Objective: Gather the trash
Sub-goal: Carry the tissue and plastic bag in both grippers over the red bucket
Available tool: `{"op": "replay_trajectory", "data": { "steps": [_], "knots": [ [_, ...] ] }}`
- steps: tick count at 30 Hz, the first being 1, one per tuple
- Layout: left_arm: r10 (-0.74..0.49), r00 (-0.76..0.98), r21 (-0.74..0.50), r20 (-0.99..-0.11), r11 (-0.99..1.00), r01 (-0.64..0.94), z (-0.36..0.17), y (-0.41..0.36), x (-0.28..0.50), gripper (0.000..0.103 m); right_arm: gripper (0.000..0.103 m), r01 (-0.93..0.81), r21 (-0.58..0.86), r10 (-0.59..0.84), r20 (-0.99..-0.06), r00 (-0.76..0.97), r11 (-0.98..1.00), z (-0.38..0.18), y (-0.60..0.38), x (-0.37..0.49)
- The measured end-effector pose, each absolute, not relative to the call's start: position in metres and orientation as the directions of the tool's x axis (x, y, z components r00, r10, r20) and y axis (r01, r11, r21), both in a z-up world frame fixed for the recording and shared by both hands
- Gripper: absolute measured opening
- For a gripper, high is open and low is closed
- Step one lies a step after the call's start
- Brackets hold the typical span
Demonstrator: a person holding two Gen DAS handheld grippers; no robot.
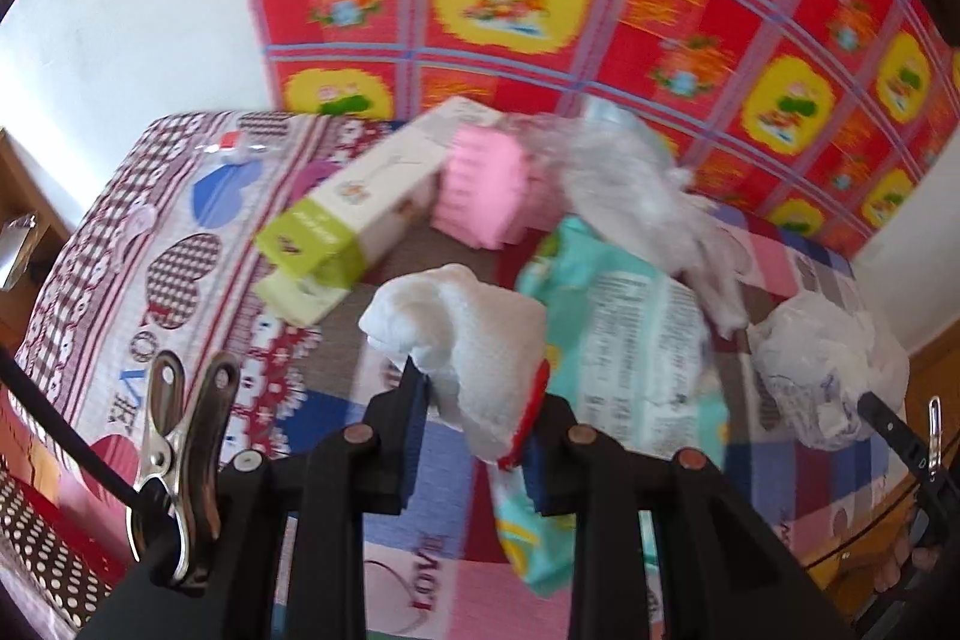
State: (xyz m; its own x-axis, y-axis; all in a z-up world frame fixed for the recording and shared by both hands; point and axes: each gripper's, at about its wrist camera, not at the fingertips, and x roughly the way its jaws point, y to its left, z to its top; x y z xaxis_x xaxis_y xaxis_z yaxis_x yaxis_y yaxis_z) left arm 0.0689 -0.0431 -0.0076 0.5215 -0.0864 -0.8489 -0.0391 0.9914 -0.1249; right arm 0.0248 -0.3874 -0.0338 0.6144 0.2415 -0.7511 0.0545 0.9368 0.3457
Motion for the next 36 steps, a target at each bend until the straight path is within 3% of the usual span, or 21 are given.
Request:
{"op": "replay_trajectory", "data": {
  "steps": [36],
  "knots": [
    [-0.338,0.405,-0.151,-0.850,0.891,0.427,0.017,-0.393,-0.056,0.028,0.009,0.263,0.312,0.018,-0.676,0.737,0.913,0.006,-0.613,-0.209]
  ]
}}
